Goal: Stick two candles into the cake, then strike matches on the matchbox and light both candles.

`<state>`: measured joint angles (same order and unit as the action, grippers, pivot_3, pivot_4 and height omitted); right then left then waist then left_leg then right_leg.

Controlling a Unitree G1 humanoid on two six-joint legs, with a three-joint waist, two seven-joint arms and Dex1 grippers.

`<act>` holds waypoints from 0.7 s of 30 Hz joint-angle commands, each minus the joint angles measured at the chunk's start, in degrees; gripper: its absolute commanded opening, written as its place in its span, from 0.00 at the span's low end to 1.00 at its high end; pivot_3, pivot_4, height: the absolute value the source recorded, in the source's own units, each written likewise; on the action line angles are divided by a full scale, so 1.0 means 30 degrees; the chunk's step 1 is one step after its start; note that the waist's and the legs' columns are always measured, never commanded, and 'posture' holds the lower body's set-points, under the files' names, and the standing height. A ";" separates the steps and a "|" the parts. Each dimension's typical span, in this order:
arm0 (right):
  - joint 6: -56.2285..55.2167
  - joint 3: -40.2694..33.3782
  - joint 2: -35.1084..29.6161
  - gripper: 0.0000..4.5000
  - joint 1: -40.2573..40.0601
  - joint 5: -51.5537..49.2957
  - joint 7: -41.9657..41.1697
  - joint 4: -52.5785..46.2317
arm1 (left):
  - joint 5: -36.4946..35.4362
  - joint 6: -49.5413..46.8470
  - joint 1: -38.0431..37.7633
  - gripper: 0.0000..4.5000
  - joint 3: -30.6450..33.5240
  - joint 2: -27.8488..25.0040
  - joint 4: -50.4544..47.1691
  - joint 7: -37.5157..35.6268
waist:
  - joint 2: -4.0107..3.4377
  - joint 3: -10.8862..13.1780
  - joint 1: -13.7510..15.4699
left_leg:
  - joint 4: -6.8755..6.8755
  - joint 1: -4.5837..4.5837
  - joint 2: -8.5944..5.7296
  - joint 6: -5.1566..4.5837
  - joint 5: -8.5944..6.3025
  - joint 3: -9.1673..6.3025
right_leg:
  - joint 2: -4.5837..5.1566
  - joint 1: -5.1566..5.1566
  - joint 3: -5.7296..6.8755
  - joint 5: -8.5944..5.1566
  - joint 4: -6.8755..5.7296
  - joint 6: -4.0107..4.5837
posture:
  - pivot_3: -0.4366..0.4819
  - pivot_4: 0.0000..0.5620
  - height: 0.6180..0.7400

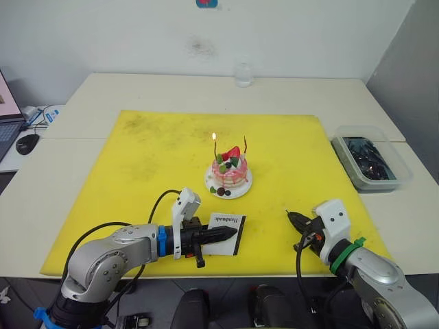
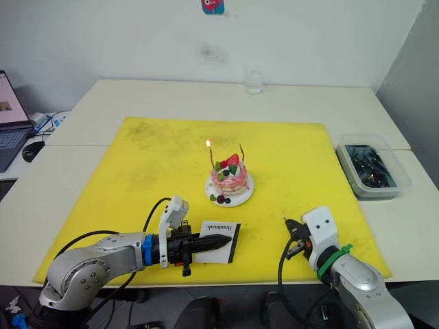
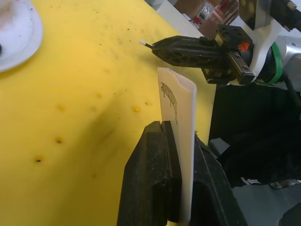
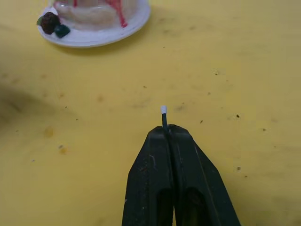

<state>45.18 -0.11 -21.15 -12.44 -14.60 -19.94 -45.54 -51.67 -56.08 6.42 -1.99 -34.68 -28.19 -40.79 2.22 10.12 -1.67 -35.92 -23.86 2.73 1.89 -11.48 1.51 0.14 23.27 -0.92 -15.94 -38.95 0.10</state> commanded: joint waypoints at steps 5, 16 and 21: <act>-0.3100 -0.0126 0.0256 0.15 0.0299 0.0582 0.0095 0.2585 | -0.0322 -0.0256 0.0750 0.00 -0.0245 0.0050 -0.0104 -0.0314 | 0.0002 -0.0001 0.0007 | 0.0008 -0.0009 -0.0008 0.0000 -0.0001 0.0012 | 0.0000 0.0000 -0.0006 0.0025 0.0007 -0.0045 | 0.48 0.27 1.00; -0.6513 0.0001 -0.0144 0.67 0.0093 0.1073 -0.0721 0.3957 | -0.0511 -0.0589 0.0703 0.00 -0.0127 -0.0043 -0.0190 -0.0320 | 0.0002 -0.0001 0.0010 | 0.0016 -0.0010 -0.0003 0.0000 -0.0001 -0.0003 | -0.0007 0.0001 0.0010 0.0029 0.0005 -0.0053 | 0.48 0.27 1.00; -0.7308 0.0222 -0.0186 0.67 -0.0266 0.1645 -0.0516 0.4421 | -0.0499 -0.0630 0.0505 0.00 -0.0056 -0.0069 -0.0292 -0.0353 | 0.0002 -0.0001 0.0010 | 0.0013 -0.0009 -0.0005 0.0000 -0.0001 0.0003 | -0.0005 0.0001 0.0003 0.0032 0.0005 -0.0057 | 0.48 0.27 1.00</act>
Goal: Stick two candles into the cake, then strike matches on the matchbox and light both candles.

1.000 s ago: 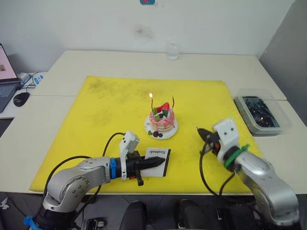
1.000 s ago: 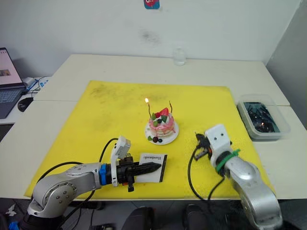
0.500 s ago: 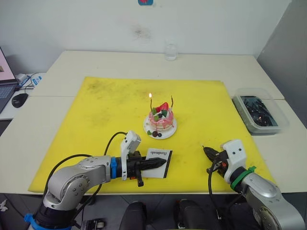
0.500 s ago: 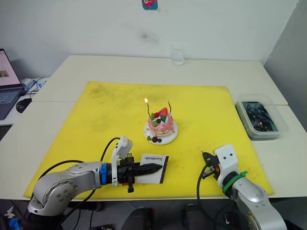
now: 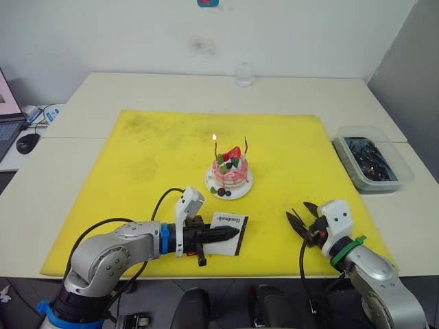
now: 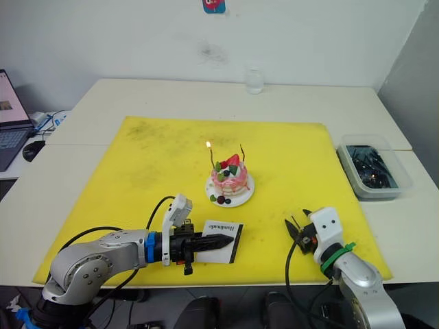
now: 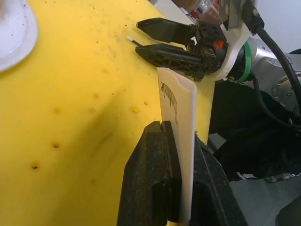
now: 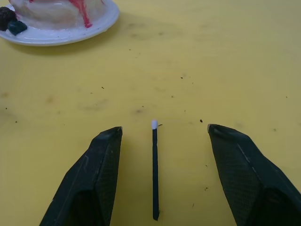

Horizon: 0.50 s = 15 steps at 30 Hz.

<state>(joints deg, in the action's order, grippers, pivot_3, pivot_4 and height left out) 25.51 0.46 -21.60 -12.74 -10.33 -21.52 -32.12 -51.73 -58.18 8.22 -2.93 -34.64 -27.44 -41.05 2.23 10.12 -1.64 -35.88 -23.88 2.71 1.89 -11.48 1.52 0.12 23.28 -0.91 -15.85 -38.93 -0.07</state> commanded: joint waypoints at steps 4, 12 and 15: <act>-0.1020 -0.0041 0.0001 0.67 -0.0556 0.0336 0.0144 0.0052 | -0.0462 0.0105 -0.0274 0.00 0.0314 -0.0093 -0.0608 -0.0256 | 0.0000 0.0000 0.0010 | 0.0001 0.0000 0.0002 0.0000 0.0000 -0.0004 | 0.0000 -0.0001 0.0003 -0.0001 -0.0002 0.0002 | 0.48 0.27 1.00; -0.0825 0.0137 0.0033 0.58 -0.0391 0.1001 0.0657 0.0270 | -0.0446 0.0085 -0.0331 0.00 0.0284 -0.0144 -0.0613 -0.0323 | 0.0000 0.0000 0.0021 | -0.0003 0.0002 0.0001 0.0000 0.0000 -0.0005 | 0.0002 -0.0004 0.0004 -0.0001 -0.0002 0.0002 | 0.48 0.27 1.00; -0.0597 0.0288 0.0069 0.37 -0.0371 0.1242 0.0738 0.0283 | -0.0481 0.0033 -0.0303 0.00 0.0276 -0.0138 -0.0641 -0.0313 | 0.0000 0.0000 0.0038 | -0.0006 0.0002 -0.0001 0.0000 0.0000 -0.0002 | 0.0004 -0.0007 0.0002 -0.0001 -0.0002 0.0002 | 0.48 0.27 1.00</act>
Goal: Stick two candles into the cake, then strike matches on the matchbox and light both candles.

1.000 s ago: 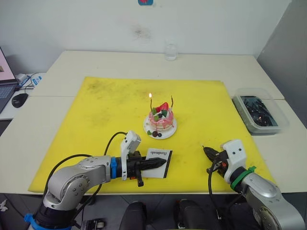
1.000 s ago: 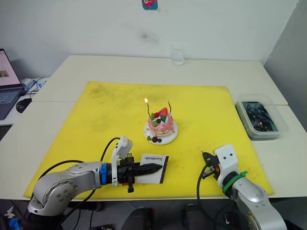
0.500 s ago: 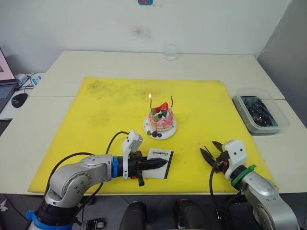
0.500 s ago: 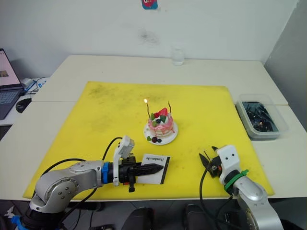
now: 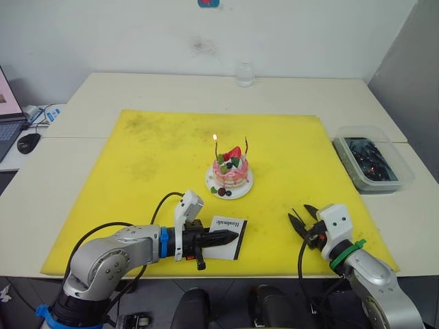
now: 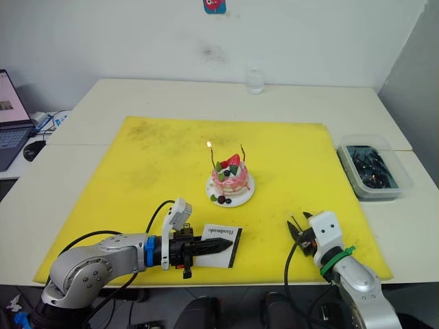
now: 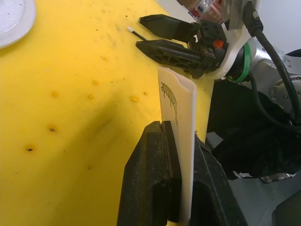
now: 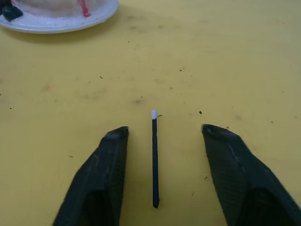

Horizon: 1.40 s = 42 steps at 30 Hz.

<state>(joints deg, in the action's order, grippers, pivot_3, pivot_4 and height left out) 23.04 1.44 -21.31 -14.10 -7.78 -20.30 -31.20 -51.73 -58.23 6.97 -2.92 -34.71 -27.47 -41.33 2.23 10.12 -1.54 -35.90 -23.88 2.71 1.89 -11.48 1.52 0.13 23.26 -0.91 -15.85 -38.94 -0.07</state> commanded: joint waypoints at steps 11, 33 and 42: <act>0.1023 0.0258 0.0022 0.00 0.0266 0.0879 0.0613 -0.0129 | -0.0383 0.0051 0.0010 0.00 0.0077 -0.0077 -0.0679 -0.0292 | 0.0015 -0.0011 0.0008 | -0.0017 0.0008 0.0000 -0.0001 0.0000 0.0000 | 0.0004 -0.0014 -0.0005 -0.0009 0.0000 0.0018 | 0.48 0.27 1.00; 0.0461 0.0137 0.0175 0.29 0.0619 0.0901 0.0708 0.0167 | -0.0179 0.0231 0.0041 0.00 -0.0065 0.0120 -0.0464 -0.0397 | 0.0018 -0.0015 0.0004 | -0.0017 0.0009 0.0004 -0.0001 0.0000 -0.0002 | 0.0000 -0.0014 -0.0002 0.0009 -0.0005 -0.0013 | 0.48 0.27 1.00; 0.0755 -0.0557 0.0794 0.29 0.0786 0.0541 0.1079 0.0399 | -0.0339 0.0042 0.0138 0.00 -0.0037 0.0164 -0.0586 -0.0256 | 0.0019 -0.0015 0.0002 | -0.0022 0.0011 0.0001 -0.0002 0.0001 0.0002 | 0.0002 -0.0014 -0.0009 0.0003 -0.0006 0.0000 | 0.48 0.27 1.00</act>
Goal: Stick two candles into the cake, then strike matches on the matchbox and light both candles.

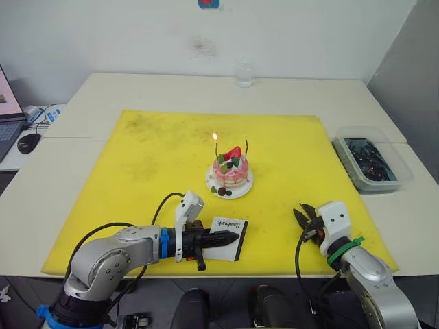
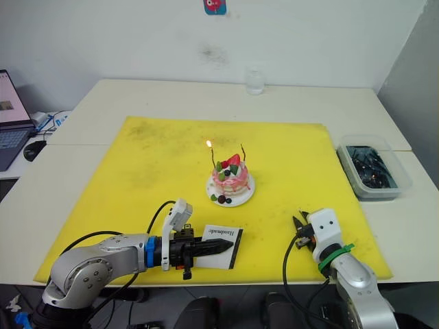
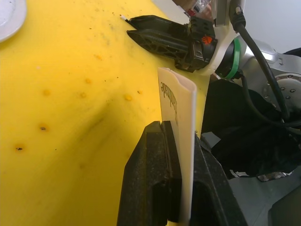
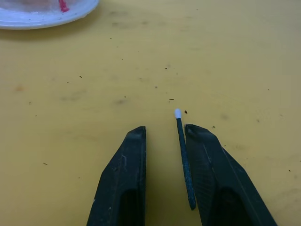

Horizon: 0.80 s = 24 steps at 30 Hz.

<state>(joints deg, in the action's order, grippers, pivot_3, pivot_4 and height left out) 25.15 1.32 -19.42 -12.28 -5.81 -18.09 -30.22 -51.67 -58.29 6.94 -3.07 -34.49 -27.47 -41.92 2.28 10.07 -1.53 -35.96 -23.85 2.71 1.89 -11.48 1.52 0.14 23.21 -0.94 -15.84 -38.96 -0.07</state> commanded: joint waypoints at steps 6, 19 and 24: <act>0.0230 -0.0753 0.0383 0.29 0.0365 -0.0178 0.0452 0.0166 | -0.0406 -0.0013 0.0171 0.00 -0.0006 0.0121 -0.0627 -0.0048 | 0.0000 0.0000 -0.0001 | -0.0002 0.0001 0.0000 0.0000 0.0000 0.0002 | 0.0000 0.0000 -0.0003 0.0000 0.0000 0.0002 | 0.48 0.27 1.00; 0.0781 -0.1023 0.0741 0.29 0.0767 -0.0090 0.0825 0.0391 | -0.0229 0.0163 -0.0028 0.00 -0.0055 0.0028 -0.0549 -0.0260 | -0.0001 0.0000 0.0001 | -0.0001 -0.0002 -0.0001 0.0000 0.0000 0.0002 | 0.0001 0.0000 -0.0003 0.0008 -0.0001 -0.0011 | 0.48 0.27 1.00; 0.0864 -0.1054 0.0725 0.29 0.0470 -0.0233 0.0662 0.0151 | -0.0118 0.0293 -0.0159 0.00 -0.0066 -0.0004 -0.0515 -0.0349 | -0.0001 0.0000 0.0001 | -0.0003 -0.0001 -0.0003 0.0000 0.0000 0.0002 | 0.0004 -0.0002 -0.0002 -0.0005 0.0000 0.0011 | 0.48 0.27 1.00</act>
<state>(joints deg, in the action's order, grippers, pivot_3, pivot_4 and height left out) 27.08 0.08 -17.03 -10.25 -6.01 -16.65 -29.19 -51.63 -58.27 6.66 -3.09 -34.30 -27.47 -42.12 2.28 10.07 -1.53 -35.97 -23.85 2.70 1.89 -11.48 1.53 0.15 23.21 -0.94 -15.85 -38.96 -0.04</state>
